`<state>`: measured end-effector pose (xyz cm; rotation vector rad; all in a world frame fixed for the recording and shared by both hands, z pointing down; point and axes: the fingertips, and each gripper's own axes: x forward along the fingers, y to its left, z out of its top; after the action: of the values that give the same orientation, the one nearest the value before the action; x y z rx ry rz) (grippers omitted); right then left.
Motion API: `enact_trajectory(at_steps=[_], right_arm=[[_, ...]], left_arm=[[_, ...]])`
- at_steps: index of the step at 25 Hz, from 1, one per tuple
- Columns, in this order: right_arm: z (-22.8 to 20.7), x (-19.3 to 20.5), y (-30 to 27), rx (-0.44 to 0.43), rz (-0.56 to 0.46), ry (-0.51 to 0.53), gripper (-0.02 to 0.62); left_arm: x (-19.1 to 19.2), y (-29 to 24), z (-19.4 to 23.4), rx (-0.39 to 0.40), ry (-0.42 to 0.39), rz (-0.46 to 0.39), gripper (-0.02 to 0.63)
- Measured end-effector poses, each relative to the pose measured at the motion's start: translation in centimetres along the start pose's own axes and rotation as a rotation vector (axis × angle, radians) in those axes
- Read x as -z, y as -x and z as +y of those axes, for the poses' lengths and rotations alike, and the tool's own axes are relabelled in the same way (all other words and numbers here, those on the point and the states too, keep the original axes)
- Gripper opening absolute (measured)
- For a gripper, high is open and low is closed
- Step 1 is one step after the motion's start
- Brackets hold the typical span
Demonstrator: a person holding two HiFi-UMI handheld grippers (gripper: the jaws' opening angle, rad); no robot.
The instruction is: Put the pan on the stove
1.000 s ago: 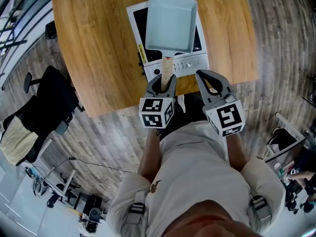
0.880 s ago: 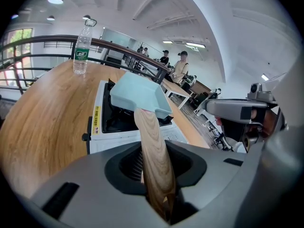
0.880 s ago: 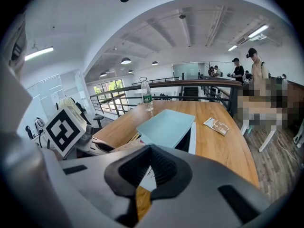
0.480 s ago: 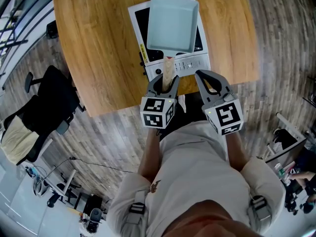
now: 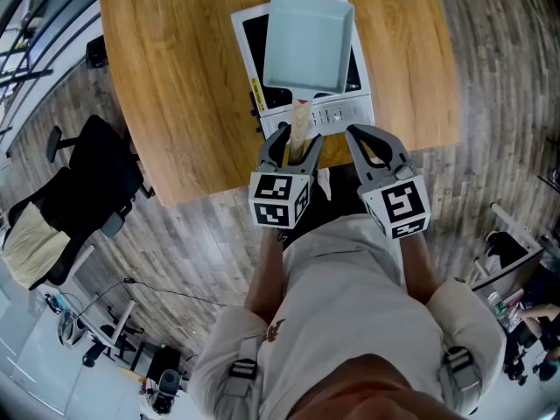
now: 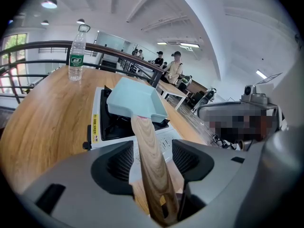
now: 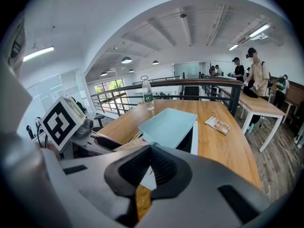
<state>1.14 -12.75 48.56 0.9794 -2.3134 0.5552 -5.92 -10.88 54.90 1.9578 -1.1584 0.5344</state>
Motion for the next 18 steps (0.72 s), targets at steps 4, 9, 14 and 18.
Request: enact_trajectory(at_steps=[4,9,14,18], right_arm=[[0.1,-0.3,0.1,-0.002,-0.002,-0.003,0.020],[0.1,-0.3,0.2,-0.002,-0.011,0.008,0.020],[0.2,-0.8,0.7,-0.001,-0.023,0.023,0.020],[0.5,-1.5,1.1,0.000,-0.043,0.035,0.020]], left_arm=[[-0.4,0.3,0.1,-0.006,-0.004,-0.002,0.255],[-1.4,1.1,0.4,-0.021,-0.013,-0.026,0.255],[-2.6,2.3,0.5,-0.046,-0.034,-0.056,0.255],[-4.0,3.7,0.8,-0.077,-0.056,-0.089,0.255]])
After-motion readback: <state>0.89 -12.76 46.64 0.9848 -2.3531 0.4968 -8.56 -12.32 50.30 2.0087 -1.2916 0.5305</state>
